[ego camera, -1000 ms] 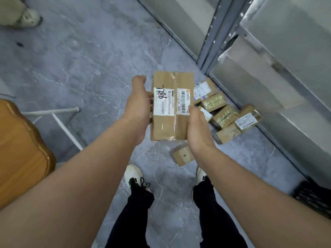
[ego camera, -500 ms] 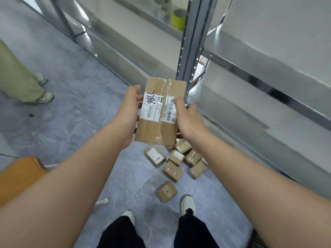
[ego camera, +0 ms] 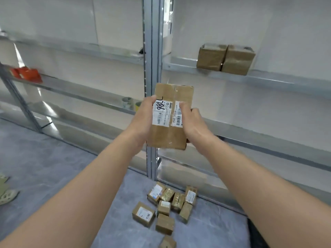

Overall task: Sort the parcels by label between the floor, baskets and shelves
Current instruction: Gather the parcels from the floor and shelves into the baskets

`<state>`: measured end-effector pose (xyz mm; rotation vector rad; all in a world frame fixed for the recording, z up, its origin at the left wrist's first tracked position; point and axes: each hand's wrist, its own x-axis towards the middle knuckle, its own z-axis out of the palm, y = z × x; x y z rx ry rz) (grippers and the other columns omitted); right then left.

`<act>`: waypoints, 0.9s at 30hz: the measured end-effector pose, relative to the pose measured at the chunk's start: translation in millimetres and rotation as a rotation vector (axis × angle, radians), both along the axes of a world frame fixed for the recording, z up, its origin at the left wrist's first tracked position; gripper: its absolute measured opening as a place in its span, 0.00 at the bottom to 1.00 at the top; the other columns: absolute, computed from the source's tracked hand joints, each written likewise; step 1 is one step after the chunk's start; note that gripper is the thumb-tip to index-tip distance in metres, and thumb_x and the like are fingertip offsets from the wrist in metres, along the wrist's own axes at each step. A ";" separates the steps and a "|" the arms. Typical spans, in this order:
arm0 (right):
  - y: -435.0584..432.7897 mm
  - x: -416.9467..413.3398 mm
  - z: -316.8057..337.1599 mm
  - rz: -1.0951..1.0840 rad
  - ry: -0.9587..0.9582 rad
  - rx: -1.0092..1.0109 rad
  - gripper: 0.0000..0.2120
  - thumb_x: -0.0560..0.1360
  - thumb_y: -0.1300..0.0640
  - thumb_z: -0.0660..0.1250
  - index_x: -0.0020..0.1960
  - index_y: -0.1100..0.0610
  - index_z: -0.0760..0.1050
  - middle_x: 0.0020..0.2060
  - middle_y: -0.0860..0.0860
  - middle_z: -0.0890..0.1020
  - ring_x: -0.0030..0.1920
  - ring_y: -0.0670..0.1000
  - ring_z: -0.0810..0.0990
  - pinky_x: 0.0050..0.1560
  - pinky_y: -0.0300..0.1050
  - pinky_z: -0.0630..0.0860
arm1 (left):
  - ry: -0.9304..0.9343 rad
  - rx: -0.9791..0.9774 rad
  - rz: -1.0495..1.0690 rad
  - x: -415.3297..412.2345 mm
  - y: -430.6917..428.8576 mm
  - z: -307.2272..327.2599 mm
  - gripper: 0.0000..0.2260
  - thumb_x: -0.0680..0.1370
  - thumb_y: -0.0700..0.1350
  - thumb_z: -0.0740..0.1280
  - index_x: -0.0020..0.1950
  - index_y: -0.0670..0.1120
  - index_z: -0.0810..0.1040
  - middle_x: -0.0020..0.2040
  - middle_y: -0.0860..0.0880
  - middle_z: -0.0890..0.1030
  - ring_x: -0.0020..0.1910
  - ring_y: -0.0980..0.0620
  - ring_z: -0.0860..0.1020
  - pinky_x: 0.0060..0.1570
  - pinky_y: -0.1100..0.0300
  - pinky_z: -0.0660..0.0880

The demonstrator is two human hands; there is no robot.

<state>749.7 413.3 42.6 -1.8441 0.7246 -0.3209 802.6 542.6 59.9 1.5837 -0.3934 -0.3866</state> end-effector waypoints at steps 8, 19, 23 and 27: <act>-54.6 -95.0 86.2 -0.121 -0.130 -0.185 0.43 0.72 0.22 0.49 0.71 0.51 0.72 0.62 0.52 0.81 0.60 0.56 0.80 0.62 0.59 0.78 | -0.133 -0.106 -0.138 -73.2 -63.6 71.6 0.27 0.84 0.64 0.49 0.55 0.47 0.81 0.40 0.51 0.86 0.36 0.59 0.83 0.35 0.62 0.79; -172.8 -229.4 146.0 -0.327 -0.211 -0.258 0.36 0.77 0.26 0.50 0.68 0.53 0.72 0.62 0.53 0.80 0.60 0.55 0.79 0.61 0.57 0.77 | -0.129 -0.213 -0.278 -194.1 -195.0 136.9 0.24 0.82 0.65 0.51 0.63 0.52 0.78 0.47 0.51 0.87 0.45 0.56 0.84 0.39 0.59 0.77; -213.9 -271.5 146.2 -0.432 -0.232 -0.316 0.28 0.86 0.33 0.51 0.66 0.56 0.72 0.58 0.51 0.80 0.51 0.42 0.75 0.42 0.43 0.68 | -0.098 -0.227 -0.386 -221.4 -238.1 143.1 0.22 0.83 0.63 0.52 0.58 0.53 0.81 0.43 0.55 0.87 0.42 0.58 0.85 0.50 0.54 0.77; -238.5 -305.3 141.3 -0.565 -0.223 -0.349 0.26 0.87 0.35 0.53 0.66 0.56 0.72 0.60 0.52 0.79 0.52 0.44 0.76 0.41 0.40 0.68 | -0.065 -0.222 -0.519 -242.4 -278.9 141.6 0.21 0.85 0.59 0.51 0.48 0.52 0.80 0.34 0.57 0.85 0.34 0.61 0.83 0.45 0.60 0.78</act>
